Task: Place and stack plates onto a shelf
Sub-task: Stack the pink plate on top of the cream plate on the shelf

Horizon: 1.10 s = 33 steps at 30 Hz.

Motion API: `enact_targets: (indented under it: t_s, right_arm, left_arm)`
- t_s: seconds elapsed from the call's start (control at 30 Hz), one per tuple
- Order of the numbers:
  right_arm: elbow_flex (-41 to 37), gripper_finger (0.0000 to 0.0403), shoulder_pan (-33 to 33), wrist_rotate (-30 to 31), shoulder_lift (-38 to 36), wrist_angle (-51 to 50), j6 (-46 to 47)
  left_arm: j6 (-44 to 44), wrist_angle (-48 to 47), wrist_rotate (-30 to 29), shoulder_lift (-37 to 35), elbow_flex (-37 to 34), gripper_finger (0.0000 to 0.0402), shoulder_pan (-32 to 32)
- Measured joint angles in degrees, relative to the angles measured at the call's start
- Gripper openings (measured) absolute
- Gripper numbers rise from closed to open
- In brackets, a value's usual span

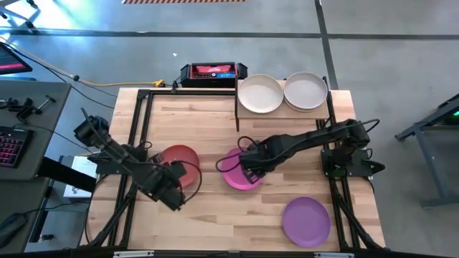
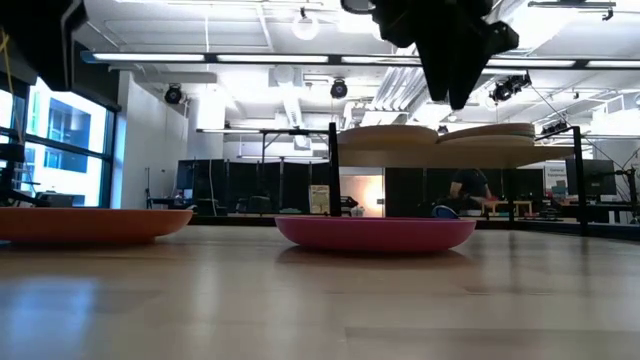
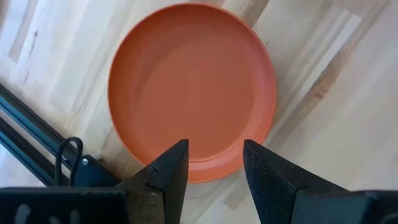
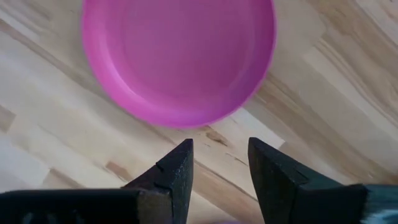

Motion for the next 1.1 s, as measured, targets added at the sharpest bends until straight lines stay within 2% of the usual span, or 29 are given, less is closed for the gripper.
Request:
enact_targets:
  t_s: [0.13,0.4,0.63,1.1]
  right_arm:
    - [-2.3,0.0133,-0.5,-0.3,0.8,2.0,-1.3]
    - [-15.0,0.0133,-1.7,-5.1,-0.9,10.3,-1.0]
    - [-21.3,0.0133,-3.1,-5.4,-3.9,17.8,1.0]
    - [-26.5,0.0133,-6.1,-3.8,-4.3,24.6,2.1]
  left_arm:
    - [-2.1,0.0,0.3,0.0,0.0,0.0143,-1.7]
    - [-3.5,0.0,0.4,0.0,0.0,0.0143,-3.0]
    - [-3.4,0.0,0.1,0.0,0.0,0.0143,-3.0]
    - [-3.4,0.0,-0.5,0.0,0.0,0.0143,-3.0]
